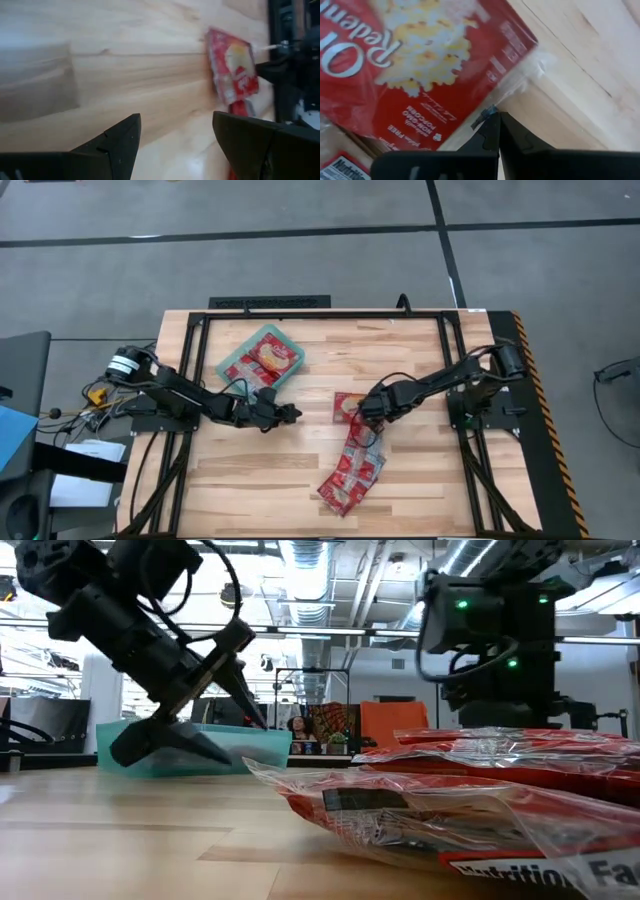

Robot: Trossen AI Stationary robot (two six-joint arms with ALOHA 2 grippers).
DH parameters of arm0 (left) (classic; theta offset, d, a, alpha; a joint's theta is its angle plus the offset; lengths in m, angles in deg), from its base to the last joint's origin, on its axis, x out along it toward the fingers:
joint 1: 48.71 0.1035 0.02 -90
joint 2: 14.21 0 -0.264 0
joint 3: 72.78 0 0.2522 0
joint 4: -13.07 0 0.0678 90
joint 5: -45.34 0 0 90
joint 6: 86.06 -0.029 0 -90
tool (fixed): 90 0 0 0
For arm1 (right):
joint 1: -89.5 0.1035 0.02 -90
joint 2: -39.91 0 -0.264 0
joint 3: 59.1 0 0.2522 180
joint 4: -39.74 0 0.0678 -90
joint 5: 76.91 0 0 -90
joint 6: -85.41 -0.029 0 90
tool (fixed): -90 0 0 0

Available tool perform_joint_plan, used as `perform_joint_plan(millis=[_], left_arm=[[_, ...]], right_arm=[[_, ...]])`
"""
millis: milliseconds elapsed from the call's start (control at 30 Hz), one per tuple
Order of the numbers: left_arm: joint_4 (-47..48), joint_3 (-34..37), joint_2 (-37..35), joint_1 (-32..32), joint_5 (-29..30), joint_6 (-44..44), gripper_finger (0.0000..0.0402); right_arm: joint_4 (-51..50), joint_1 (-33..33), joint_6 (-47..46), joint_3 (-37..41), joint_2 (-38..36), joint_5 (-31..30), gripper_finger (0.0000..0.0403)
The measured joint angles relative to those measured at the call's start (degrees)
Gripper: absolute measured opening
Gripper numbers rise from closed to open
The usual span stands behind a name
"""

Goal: Sort popcorn bags into baskets
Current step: Put the red popcorn bag into the blue bin

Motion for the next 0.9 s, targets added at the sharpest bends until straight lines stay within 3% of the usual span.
perform_joint_plan(millis=[267,400,633,833,900], left_arm=[[-3.59,-0.07,6.34,0.15,0.36,4.43,0.0235],[-4.27,-0.03,6.46,0.13,1.26,3.58,0.0235],[-4.47,-0.03,6.47,0.57,2.27,4.27,0.0235],[-4.51,-0.01,6.54,0.55,4.65,5.56,0.0235],[-4.58,0.00,6.56,0.55,6.06,6.36,0.0235]], right_arm=[[-5.18,0.10,16.83,-10.02,7.46,-3.01,0.0019],[1.77,0.81,24.91,-14.56,8.72,-6.06,0.0014],[13.63,2.12,34.25,-16.53,3.45,-3.04,0.0025],[13.81,0.75,34.27,-16.56,-1.74,-11.91,0.0013],[15.74,-1.64,34.43,-16.56,-1.57,-11.88,0.0012]])
